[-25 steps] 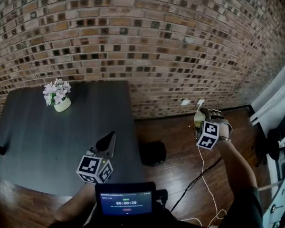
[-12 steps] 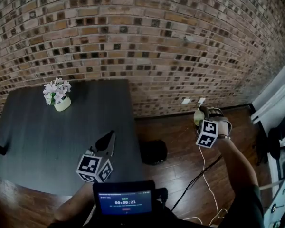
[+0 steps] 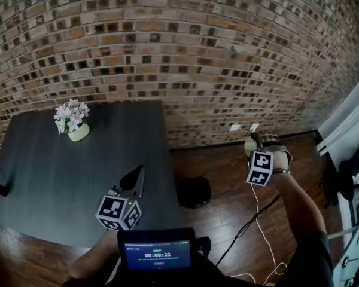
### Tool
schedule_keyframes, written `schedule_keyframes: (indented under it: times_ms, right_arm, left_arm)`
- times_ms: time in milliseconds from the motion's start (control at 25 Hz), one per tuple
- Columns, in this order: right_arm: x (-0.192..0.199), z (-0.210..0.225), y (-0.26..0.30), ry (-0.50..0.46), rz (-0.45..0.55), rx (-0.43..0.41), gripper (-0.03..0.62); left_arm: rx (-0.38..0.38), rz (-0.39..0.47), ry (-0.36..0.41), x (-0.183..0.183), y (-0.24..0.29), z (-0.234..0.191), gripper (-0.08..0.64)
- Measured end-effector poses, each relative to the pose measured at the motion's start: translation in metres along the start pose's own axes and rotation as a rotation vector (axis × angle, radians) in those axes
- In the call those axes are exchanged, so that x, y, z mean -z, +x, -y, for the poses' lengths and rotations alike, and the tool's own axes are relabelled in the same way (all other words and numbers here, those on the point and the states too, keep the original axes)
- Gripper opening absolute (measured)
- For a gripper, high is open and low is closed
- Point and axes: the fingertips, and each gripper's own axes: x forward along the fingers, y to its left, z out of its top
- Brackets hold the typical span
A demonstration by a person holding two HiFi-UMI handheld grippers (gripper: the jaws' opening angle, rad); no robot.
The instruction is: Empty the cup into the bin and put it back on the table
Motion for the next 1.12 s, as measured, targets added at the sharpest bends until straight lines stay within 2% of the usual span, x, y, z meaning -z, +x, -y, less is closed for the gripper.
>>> schedule_keyframes:
  times_ms: [520,680,760,880,1120]
  right_arm:
    - [0.005,0.001,0.005,-0.022,-0.022,0.020,0.393]
    - [0.007,0.000,0.004,-0.008,-0.018,0.015,0.394]
    - [0.008,0.001,0.003,0.014,-0.017,0.011,0.394]
    - [0.011,0.001,0.003,0.056,-0.018,0.005,0.394]
    - [0.021,0.000,0.008,0.290,0.018,-0.013,0.394]
  left_arm:
    - [0.002,0.010,0.002,0.000,0.002,0.001,-0.008]
    - [0.003,0.026,0.063,-0.004,0.001,0.007,-0.008]
    - [0.011,0.026,0.081,-0.005,0.000,0.012,-0.008]
    - [-0.005,0.024,0.049,-0.004,0.000,0.008,-0.008]
    - [-0.017,0.019,0.034,-0.002,-0.003,0.003,-0.008]
